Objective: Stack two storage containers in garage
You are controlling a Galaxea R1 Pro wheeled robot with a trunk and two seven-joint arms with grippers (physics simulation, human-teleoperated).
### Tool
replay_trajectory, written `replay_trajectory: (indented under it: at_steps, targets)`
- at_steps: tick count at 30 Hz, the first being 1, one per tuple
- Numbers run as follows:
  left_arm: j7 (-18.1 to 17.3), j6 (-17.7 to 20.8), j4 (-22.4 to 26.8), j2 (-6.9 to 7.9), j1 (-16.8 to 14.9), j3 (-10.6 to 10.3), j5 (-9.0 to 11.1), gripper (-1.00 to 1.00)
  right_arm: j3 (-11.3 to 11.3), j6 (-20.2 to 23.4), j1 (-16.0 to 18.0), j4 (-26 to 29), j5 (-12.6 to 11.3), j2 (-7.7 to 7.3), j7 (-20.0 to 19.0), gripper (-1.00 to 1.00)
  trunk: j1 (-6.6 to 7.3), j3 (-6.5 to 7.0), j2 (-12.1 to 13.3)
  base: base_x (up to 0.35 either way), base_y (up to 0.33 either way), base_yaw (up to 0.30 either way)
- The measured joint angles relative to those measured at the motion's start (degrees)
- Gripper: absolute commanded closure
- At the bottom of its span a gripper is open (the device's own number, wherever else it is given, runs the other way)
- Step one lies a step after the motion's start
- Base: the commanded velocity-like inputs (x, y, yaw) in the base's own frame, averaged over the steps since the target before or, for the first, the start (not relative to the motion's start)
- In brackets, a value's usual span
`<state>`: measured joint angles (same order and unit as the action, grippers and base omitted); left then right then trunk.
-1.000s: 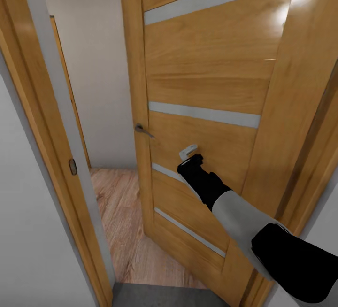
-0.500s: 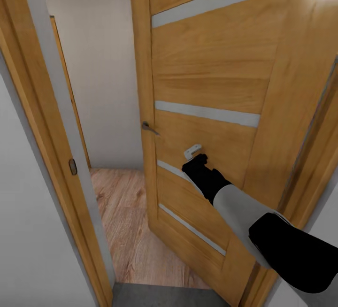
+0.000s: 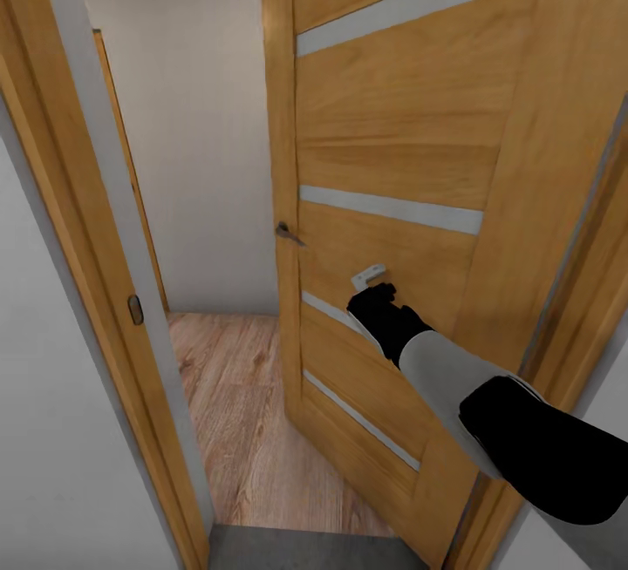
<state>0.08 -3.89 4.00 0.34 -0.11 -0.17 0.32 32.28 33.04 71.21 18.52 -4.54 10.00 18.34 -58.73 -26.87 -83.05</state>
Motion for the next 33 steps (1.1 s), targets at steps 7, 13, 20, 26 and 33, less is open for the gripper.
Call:
replay_trajectory:
  at_steps: [7, 13, 20, 26, 33]
  targets:
    - [0.0, 0.0, 0.0, 0.00, 0.0, 0.0, 0.0, -1.00, -0.7, -0.9, 2.4, -3.7, -0.5, 0.00, -0.6, -1.00, 0.00, 0.00, 0.0, 0.000, 0.000, 0.000]
    - [0.0, 0.0, 0.0, 0.00, 0.0, 0.0, 0.0, -1.00, -1.3, -1.7, 2.8, -4.3, -1.5, 0.00, 0.6, -1.00, 0.00, -0.01, 0.0, 0.000, 0.000, 0.000]
    - [0.0, 0.0, 0.0, 0.06, 0.0, 0.0, 0.0, -1.00, -1.1, -0.8, 2.8, 2.7, 0.4, 0.00, 2.5, -1.00, 0.00, 0.00, 0.0, 0.000, 0.000, 0.000]
    - [0.0, 0.0, 0.0, 0.09, 0.0, 0.0, 0.0, -1.00, -1.3, -0.3, 2.3, 6.5, -4.1, 0.00, 1.9, -1.00, 0.00, 0.00, 0.0, 0.000, 0.000, 0.000]
    - [0.0, 0.0, 0.0, 0.08, 0.0, 0.0, 0.0, -1.00, -1.1, 0.2, -3.2, 14.4, -5.3, 0.00, 1.9, -1.00, 0.00, 0.00, 0.0, 0.000, 0.000, 0.000]
